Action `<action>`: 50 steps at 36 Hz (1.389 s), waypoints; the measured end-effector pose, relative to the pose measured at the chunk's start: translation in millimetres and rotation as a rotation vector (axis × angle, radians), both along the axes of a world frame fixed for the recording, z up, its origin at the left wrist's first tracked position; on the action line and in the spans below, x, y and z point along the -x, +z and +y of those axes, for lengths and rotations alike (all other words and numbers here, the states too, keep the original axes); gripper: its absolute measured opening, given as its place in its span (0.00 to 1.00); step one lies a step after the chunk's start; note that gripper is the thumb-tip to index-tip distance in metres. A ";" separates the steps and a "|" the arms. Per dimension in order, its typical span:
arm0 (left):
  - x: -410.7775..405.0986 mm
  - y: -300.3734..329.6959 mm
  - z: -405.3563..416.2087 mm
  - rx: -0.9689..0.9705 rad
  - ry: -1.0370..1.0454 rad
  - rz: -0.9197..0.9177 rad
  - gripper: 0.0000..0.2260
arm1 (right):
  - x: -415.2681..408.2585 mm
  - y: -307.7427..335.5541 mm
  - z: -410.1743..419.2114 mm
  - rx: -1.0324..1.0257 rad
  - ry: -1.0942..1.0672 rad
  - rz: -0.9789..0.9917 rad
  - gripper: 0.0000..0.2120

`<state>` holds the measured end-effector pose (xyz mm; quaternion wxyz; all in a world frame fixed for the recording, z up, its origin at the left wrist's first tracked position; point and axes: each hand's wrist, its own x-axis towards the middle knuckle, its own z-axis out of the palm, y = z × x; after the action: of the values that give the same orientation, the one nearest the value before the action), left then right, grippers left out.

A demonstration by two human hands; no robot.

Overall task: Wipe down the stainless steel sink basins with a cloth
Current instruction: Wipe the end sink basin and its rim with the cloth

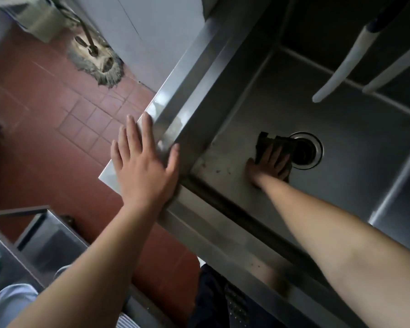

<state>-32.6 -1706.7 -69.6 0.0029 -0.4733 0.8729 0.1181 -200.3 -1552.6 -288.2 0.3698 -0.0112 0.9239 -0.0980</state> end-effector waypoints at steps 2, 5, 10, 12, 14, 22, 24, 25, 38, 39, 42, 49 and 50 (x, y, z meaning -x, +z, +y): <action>-3.8 -5.7 1.6 0.047 -0.014 0.052 0.29 | 22.9 -6.5 -6.0 -0.005 0.155 0.017 0.36; -4.3 -9.2 -1.5 0.073 -0.045 0.114 0.27 | 54.0 -4.9 -28.0 0.033 0.318 0.006 0.35; -1.3 -10.0 -2.1 0.057 -0.056 0.142 0.24 | 45.3 6.4 -76.4 0.099 0.628 -0.010 0.34; -0.7 -9.3 -2.8 0.051 -0.052 0.136 0.24 | 22.1 6.0 -80.5 0.129 0.672 -0.027 0.33; -0.1 -8.8 -2.9 0.045 -0.043 0.136 0.25 | 0.3 2.4 -71.9 0.136 0.725 -0.021 0.32; 2.4 -6.3 -2.4 0.061 -0.019 0.100 0.26 | -58.1 -0.1 -14.3 0.298 1.152 -0.077 0.24; 2.1 -6.1 -1.9 0.068 -0.018 0.098 0.25 | -48.4 -1.3 -2.9 0.303 1.199 -0.034 0.24; 2.0 -6.6 -1.6 0.069 -0.019 0.098 0.25 | -42.1 -2.3 7.4 0.292 1.223 -0.024 0.25; 2.3 -8.3 -2.2 0.095 -0.002 0.068 0.25 | -19.5 1.3 64.1 0.088 0.714 0.161 0.24; 2.1 -8.5 -2.3 0.097 -0.002 0.068 0.25 | -18.1 -2.3 42.8 0.103 0.658 0.155 0.25; 2.7 -9.0 -1.5 0.109 -0.009 0.066 0.25 | -19.4 -8.3 -15.9 0.245 0.731 0.149 0.23; 2.4 -9.3 -1.6 0.114 -0.016 0.041 0.26 | -39.9 -15.0 -26.4 0.255 1.063 0.079 0.23; 2.6 -9.7 -1.3 0.115 -0.017 0.041 0.26 | -43.9 -15.1 -22.6 0.261 1.138 0.061 0.23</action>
<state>-35.2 -1708.0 -79.3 -0.0412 -0.4627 0.8822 0.0771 -156.4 -1575.2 -303.3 0.3329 -0.5541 0.7630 0.0036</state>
